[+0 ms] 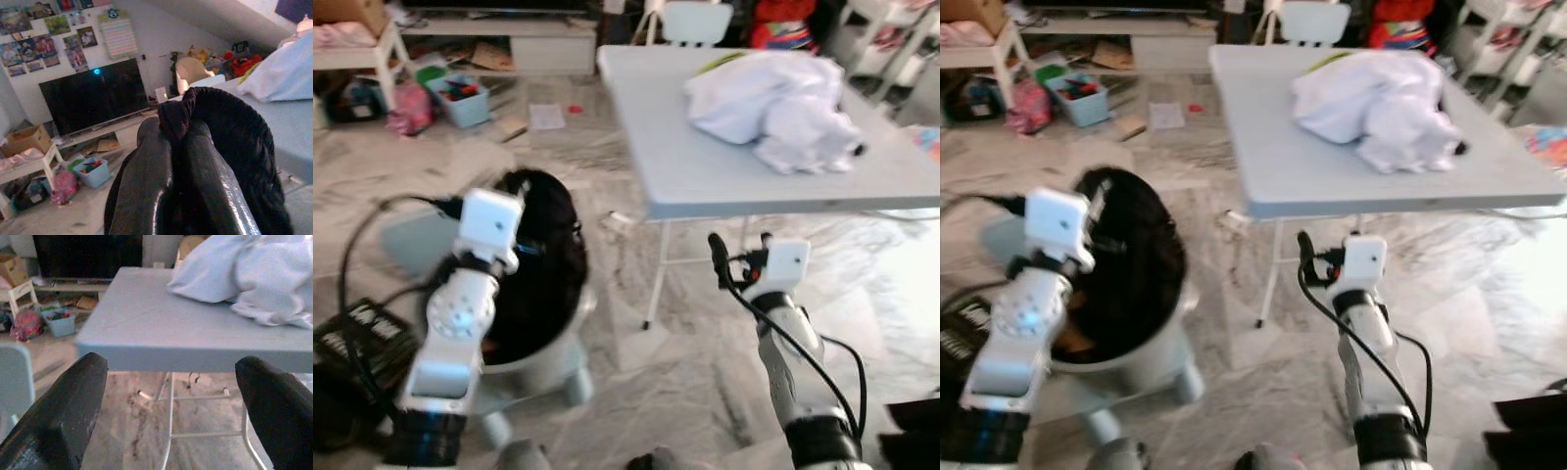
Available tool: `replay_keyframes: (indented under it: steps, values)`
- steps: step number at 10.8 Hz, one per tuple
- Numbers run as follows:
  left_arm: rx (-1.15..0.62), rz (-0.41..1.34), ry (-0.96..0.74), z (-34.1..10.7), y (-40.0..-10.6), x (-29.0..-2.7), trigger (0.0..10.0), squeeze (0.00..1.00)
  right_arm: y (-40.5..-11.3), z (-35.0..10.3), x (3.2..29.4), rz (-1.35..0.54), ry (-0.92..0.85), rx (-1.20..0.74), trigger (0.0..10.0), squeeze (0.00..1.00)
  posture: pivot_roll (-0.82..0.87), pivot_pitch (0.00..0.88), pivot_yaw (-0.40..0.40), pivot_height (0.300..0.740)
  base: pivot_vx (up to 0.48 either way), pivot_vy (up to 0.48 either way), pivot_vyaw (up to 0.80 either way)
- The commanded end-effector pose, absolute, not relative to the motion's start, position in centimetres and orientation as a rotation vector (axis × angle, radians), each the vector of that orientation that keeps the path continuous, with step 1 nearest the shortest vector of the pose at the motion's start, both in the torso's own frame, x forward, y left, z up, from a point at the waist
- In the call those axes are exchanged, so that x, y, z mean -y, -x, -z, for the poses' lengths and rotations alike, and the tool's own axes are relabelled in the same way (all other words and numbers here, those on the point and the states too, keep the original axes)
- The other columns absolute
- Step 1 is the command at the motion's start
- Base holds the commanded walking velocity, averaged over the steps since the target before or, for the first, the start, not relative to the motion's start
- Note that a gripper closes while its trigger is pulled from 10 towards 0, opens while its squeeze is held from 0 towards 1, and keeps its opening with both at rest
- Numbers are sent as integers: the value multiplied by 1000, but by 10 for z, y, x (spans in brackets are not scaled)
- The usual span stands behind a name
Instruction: Hang hanger
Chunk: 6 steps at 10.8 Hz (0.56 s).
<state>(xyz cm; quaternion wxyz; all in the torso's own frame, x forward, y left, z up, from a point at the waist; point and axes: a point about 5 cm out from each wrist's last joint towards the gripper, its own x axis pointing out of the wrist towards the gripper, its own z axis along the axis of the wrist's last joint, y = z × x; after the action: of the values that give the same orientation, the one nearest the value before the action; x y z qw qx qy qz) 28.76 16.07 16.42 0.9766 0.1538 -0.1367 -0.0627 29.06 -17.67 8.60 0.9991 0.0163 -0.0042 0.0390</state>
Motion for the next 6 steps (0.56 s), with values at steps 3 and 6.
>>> replay_keyframes:
  steps: [3, 6]
  values:
    - [398, 162, -267, -207, -295, -143, 10000, 0, -293, -85, 192, -30, -13, -5, 10000, 0, -6, 0, -65, 740, 0, -401, 0]
    - [411, 174, -261, -213, -294, -138, 10000, 0, -299, -91, 188, -34, -17, 10, 10000, 0, -8, 26, -60, 740, 0, -395, 0]
